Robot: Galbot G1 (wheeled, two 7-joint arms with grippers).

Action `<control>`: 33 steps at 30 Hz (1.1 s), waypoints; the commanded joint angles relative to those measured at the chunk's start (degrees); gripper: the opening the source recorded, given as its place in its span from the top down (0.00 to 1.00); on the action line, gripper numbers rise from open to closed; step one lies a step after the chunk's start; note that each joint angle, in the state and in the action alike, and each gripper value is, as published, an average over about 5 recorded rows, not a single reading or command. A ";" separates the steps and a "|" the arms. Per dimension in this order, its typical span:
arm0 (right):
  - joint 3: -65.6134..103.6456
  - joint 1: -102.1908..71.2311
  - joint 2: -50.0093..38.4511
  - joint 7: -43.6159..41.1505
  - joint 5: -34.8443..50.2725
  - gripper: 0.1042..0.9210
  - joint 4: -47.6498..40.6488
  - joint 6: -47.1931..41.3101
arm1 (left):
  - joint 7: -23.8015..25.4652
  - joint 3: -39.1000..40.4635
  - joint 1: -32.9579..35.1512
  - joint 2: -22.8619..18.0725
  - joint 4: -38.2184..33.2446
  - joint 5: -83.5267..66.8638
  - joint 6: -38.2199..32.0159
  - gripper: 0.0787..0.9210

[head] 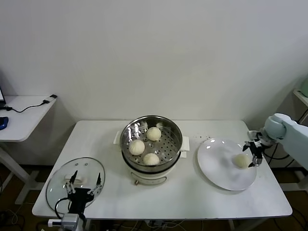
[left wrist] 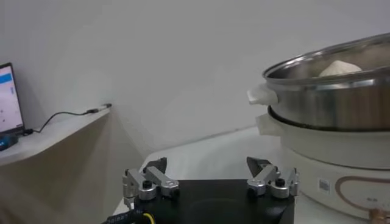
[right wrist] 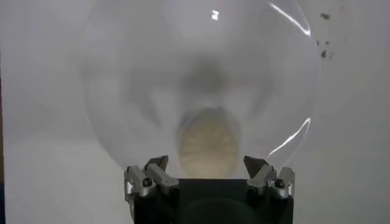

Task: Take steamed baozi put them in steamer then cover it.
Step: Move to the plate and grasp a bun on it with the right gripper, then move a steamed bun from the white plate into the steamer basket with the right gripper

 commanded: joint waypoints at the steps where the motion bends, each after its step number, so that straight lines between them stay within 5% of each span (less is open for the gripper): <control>1: 5.97 -5.16 4.44 -0.39 -3.73 0.12 -6.80 0.84 | -0.03 -0.11 0.05 -0.06 0.18 0.16 -0.02 0.12; 13: 6.73 -4.37 7.56 -0.59 -6.34 0.13 -9.61 2.79 | -0.04 0.05 0.01 -0.24 0.30 0.73 0.10 0.12; 22: 4.31 -2.60 6.42 -0.97 -4.05 0.28 -8.44 2.01 | -0.08 -0.14 0.18 -0.52 -0.06 0.57 0.00 0.12; 33: -21.28 22.58 7.74 0.66 25.98 0.31 -0.83 -6.99 | 0.02 0.54 -0.21 -0.59 -0.58 0.07 -0.07 0.12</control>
